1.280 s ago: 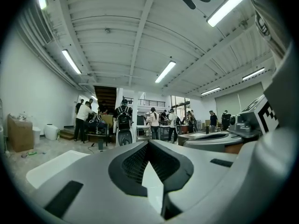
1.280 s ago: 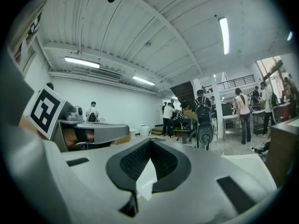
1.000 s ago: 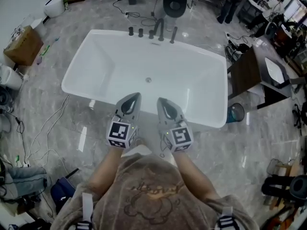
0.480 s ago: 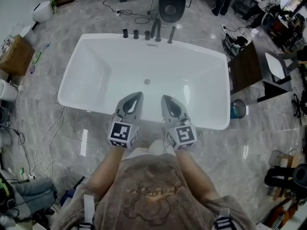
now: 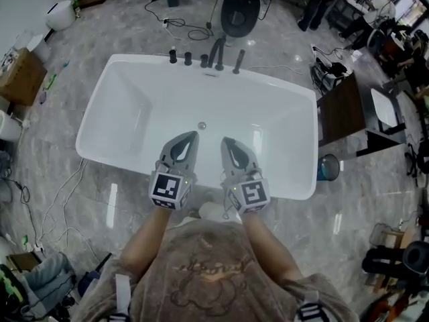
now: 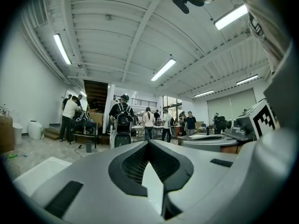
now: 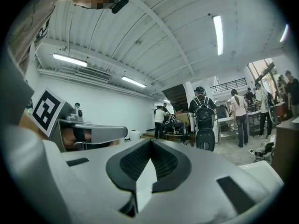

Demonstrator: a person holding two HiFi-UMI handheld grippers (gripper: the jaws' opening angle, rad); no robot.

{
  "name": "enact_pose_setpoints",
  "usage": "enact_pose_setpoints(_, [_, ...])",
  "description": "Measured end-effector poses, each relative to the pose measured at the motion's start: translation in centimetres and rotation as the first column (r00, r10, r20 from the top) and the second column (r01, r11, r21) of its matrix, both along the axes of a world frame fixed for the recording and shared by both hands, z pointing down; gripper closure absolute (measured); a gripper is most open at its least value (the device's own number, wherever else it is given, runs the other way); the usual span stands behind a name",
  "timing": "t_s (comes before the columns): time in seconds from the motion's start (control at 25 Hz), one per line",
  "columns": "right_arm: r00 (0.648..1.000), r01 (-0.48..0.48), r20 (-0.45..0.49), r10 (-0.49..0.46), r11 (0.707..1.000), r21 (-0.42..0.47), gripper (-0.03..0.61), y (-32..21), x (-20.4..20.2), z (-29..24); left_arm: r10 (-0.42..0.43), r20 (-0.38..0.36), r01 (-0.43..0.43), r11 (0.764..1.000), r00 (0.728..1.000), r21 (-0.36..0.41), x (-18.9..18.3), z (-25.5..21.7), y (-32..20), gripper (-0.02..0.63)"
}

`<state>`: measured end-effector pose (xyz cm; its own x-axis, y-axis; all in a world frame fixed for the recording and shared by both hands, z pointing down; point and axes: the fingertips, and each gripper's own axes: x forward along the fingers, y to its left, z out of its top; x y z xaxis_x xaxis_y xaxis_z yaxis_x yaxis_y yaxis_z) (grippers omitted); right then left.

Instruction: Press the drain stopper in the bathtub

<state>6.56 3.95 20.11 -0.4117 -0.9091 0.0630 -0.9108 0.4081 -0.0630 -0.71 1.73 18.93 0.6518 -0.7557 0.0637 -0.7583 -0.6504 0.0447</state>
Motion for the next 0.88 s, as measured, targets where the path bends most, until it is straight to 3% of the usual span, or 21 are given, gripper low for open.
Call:
enact_pose_setpoints(0.4, [0.997,0.072,-0.008,-0.072,0.997,-0.006,0.58,-4.9,2.0,0.5,-0.048,-0.003,0.048,0.999,0.999,0.008,2.2,0.7,-4.5,0.609])
enact_pose_setpoints(0.88, [0.997,0.071,-0.008,-0.072,0.997,-0.035,0.58,-9.7,1.3,3.2,0.004,0.026,-0.004,1.0,1.0,0.006,2.4,2.5,-9.0,0.609])
